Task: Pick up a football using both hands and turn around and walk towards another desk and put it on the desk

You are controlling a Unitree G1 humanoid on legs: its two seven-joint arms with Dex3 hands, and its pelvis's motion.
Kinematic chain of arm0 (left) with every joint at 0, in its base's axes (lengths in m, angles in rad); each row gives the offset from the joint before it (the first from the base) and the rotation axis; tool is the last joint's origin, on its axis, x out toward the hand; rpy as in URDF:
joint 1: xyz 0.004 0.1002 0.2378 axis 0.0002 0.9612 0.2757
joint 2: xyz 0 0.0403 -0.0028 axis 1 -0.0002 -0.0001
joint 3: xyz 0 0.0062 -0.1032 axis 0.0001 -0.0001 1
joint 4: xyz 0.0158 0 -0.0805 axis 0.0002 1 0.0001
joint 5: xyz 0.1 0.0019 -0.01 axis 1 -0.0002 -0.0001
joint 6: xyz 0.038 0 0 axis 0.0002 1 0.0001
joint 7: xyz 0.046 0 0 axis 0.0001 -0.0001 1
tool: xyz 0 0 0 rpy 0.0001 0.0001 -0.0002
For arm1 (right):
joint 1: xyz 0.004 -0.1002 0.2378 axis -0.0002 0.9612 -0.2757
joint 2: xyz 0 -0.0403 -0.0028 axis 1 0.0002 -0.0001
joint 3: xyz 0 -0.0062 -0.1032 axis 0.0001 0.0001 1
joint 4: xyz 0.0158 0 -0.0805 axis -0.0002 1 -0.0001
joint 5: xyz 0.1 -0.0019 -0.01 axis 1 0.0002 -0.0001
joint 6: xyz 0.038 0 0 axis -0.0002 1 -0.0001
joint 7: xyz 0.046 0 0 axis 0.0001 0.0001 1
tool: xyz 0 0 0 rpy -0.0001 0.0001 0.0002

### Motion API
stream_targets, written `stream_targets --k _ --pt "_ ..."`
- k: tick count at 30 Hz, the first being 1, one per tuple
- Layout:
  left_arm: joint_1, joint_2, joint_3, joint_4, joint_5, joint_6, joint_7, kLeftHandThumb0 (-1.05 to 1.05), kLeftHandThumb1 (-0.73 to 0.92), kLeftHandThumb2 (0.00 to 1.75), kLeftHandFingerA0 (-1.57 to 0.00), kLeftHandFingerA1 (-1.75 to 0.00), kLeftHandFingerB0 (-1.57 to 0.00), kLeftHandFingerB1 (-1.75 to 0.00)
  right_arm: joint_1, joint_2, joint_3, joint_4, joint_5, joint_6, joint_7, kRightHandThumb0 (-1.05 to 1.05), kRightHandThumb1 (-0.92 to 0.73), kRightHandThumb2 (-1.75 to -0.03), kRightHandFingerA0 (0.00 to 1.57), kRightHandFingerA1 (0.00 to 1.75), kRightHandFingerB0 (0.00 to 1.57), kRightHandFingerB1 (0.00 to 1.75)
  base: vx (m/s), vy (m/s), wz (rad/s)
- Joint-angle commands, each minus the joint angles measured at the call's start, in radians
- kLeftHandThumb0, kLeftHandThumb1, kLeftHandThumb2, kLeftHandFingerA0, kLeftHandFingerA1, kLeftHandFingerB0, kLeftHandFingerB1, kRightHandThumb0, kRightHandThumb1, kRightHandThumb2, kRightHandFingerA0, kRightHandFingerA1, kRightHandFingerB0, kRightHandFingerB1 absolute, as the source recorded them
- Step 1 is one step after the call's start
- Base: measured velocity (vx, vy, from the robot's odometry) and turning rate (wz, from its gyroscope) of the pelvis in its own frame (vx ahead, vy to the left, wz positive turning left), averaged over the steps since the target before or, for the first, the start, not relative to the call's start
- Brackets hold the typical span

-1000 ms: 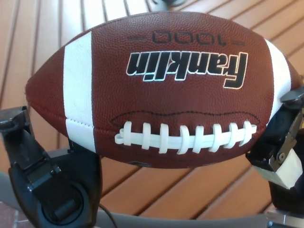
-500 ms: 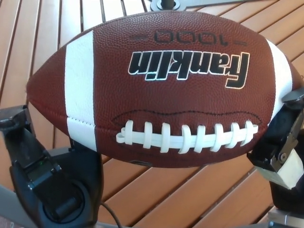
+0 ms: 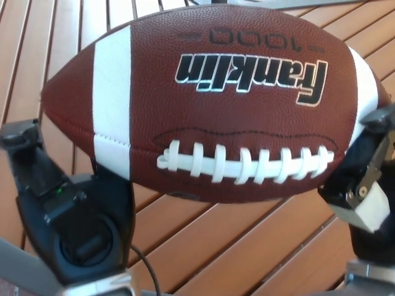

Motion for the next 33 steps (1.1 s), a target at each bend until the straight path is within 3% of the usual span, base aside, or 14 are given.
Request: stream_targets --k 1,5,6,12,13,24,33 --pt "-0.18 0.067 0.072 0.215 -0.107 0.477 -0.012 -0.12 0.59 1.27 -0.9 -1.75 -0.78 -1.64 -0.176 -0.016 -0.124 0.227 0.058 0.154 0.092 -0.05 -0.37 -1.55 1.05 1.73 1.02 1.54 0.03 0.115 0.02" --pt "-0.236 0.07 0.118 0.374 -0.127 0.545 0.006 -0.12 0.59 1.27 -0.88 -1.75 -0.73 -1.7 -0.266 -0.017 -0.206 0.358 0.102 0.193 0.078 -0.07 -0.36 -1.55 1.07 1.72 1.01 1.55 0.03 0.115 0.01" --pt "-0.254 0.079 0.12 0.426 -0.113 0.569 -0.015 -0.16 0.48 1.36 -0.93 -1.75 -0.78 -1.68 -0.29 -0.025 -0.219 0.408 0.11 0.193 0.093 -0.07 -0.31 -1.56 1.07 1.7 1.01 1.52 0.03 0.115 0.02" --pt "-0.322 0.12 0.116 0.599 -0.039 0.679 -0.052 -0.15 0.45 1.38 -0.93 -1.75 -0.78 -1.69 -0.365 -0.039 -0.259 0.589 0.131 0.204 0.141 -0.06 -0.34 -1.55 1.06 1.69 1.02 1.52 0.02 0.114 0.02" --pt "-0.328 0.12 0.115 0.618 -0.031 0.688 -0.051 -0.12 0.45 1.4 -0.97 -1.75 -0.8 -1.61 -0.37 -0.038 -0.264 0.604 0.136 0.208 0.144 -0.06 -0.35 -1.54 1.06 1.69 1.03 1.52 0.02 0.114 0.02" --pt "-0.333 0.089 0.077 0.843 0.083 0.73 -0.085 -0.13 0.49 1.39 -0.99 -1.75 -0.82 -1.63 -0.377 -0.029 -0.29 0.766 0.132 0.221 0.173 -0.06 -0.41 -1.48 1.02 1.72 0.97 1.52 0.0 0.021 0.0" --pt "-0.281 0.024 0.01 1.036 0.183 0.751 -0.107 -0.18 0.46 1.41 -1.0 -1.75 -0.82 -1.63 -0.338 -0.022 -0.316 0.975 0.097 0.223 0.191 -0.1 -0.36 -1.44 0.98 1.7 0.94 1.5 0.0 0.0 0.0"
